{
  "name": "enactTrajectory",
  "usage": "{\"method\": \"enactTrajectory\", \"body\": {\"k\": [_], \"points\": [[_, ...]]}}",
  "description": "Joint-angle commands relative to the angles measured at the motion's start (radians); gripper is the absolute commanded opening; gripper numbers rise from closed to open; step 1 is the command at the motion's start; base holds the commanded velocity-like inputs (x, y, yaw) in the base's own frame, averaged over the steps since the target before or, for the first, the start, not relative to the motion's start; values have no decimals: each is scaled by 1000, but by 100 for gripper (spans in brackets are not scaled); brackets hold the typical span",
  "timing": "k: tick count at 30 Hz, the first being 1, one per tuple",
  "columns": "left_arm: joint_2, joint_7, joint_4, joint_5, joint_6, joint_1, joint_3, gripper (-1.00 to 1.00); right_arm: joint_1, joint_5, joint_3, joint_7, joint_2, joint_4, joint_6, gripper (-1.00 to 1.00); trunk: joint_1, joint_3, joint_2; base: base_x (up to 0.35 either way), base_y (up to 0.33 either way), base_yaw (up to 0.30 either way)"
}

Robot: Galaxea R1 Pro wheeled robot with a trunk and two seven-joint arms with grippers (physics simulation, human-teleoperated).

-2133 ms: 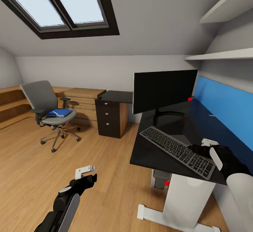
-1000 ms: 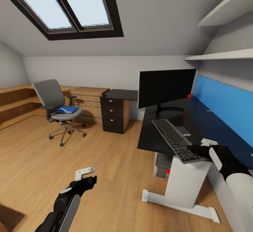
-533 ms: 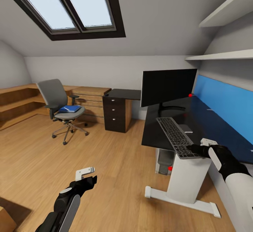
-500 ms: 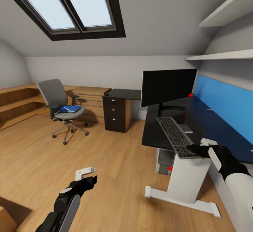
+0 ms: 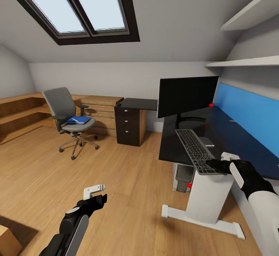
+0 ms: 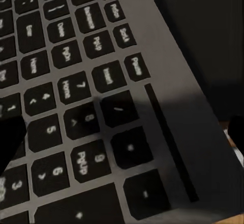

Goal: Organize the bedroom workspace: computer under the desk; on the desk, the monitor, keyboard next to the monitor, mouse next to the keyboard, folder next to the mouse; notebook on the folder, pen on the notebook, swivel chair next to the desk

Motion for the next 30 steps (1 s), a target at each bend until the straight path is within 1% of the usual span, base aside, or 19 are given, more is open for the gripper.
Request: {"method": "enactTrajectory", "body": {"k": [1,7,14,18,20,21,23,24,25,26,29,30], "points": [[0,9,-1,10,3,-1,-1,100,0,0,-4,4,0,-2,2,100,-4,2,7,0,1,0],[-1,10,0,9,3,-1,-1,100,0,-1,-8,4,0,-7,-50,100,-27,21,49,0,0,0],[-1,11,3,9,1,-1,-1,100,0,-6,-12,1,-1,-9,-135,100,-54,43,98,0,0,0],[-1,11,3,9,1,-1,-1,100,0,-12,-14,1,-2,-14,-151,100,-69,55,126,0,0,0],[-1,11,3,9,1,-1,-1,100,2,-25,-15,1,-2,-39,-156,100,-77,62,140,0,0,0],[-1,11,3,9,1,-1,-1,100,29,-68,-16,1,-2,-99,-158,100,-77,62,140,0,0,0],[-1,11,3,9,1,-1,-1,100,58,-99,-17,0,-2,-146,-157,100,-77,62,140,0,0,0],[-1,11,4,9,1,-1,-1,100,95,-138,-18,-3,-1,-204,-156,100,-77,62,140,0,0,0],[0,11,4,9,1,-1,-1,100,116,-160,-19,-5,0,-235,-155,100,-77,62,140,0,0,0],[-1,11,3,9,1,-1,-1,100,176,-250,-24,-27,14,-307,-154,100,-77,62,140,0,0,0],[-1,10,3,9,-1,-1,-1,100,262,-411,-37,-81,42,-396,-154,100,-77,62,140,0,0,0],[-1,10,2,9,-8,-1,-1,100,318,-551,-49,-138,59,-444,-154,100,-77,62,140,0,0,0]]}}
